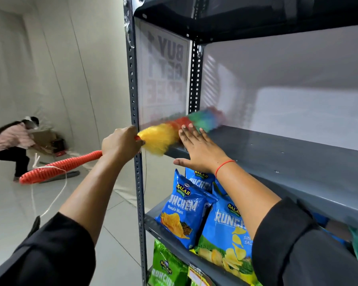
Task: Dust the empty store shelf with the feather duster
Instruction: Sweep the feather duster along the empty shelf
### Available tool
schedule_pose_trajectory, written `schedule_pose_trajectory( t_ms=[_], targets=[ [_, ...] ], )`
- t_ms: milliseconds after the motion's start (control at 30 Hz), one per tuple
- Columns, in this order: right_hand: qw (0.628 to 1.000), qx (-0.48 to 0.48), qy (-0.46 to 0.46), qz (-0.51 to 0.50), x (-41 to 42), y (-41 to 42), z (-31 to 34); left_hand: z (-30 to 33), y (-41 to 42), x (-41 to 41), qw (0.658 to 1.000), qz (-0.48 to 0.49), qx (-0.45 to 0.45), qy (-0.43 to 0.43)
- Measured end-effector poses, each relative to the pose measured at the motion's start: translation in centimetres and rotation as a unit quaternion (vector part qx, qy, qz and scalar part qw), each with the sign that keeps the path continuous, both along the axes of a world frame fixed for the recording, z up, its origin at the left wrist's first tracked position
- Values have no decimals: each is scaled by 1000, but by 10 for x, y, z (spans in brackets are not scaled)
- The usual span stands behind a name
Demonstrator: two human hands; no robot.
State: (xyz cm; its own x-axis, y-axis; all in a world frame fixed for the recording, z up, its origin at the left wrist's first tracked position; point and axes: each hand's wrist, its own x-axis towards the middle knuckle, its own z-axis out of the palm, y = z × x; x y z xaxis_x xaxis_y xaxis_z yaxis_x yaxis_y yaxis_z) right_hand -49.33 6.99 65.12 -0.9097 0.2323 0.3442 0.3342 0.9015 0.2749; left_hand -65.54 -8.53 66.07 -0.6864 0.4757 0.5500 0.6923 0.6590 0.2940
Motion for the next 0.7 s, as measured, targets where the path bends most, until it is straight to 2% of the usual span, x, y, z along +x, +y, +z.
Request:
schedule_pose_trajectory(
  t_ms=[100, 233, 367, 467, 600, 700],
  targets=[
    [999, -27, 24, -9, 2, 1, 1, -3, -8, -4, 999, 10, -19, -41],
    [997, -42, 56, -13, 1, 1, 2, 6, -21, -9, 997, 81, -3, 3],
    [997, -41, 70, 7, 3, -2, 1, 10, -27, -2, 1000, 26, -3, 0],
    [996, -51, 71, 7, 7, -3, 1, 8, -35, -6, 999, 34, -19, -22],
    [991, 51, 111, -57, 16, -5, -1, 8, -32, -6, 998, 65, -1, -2],
    [982, 103, 145, -65, 24, -9, -3, 13, -25, 1, 998, -41, 45, -26]
  ],
)
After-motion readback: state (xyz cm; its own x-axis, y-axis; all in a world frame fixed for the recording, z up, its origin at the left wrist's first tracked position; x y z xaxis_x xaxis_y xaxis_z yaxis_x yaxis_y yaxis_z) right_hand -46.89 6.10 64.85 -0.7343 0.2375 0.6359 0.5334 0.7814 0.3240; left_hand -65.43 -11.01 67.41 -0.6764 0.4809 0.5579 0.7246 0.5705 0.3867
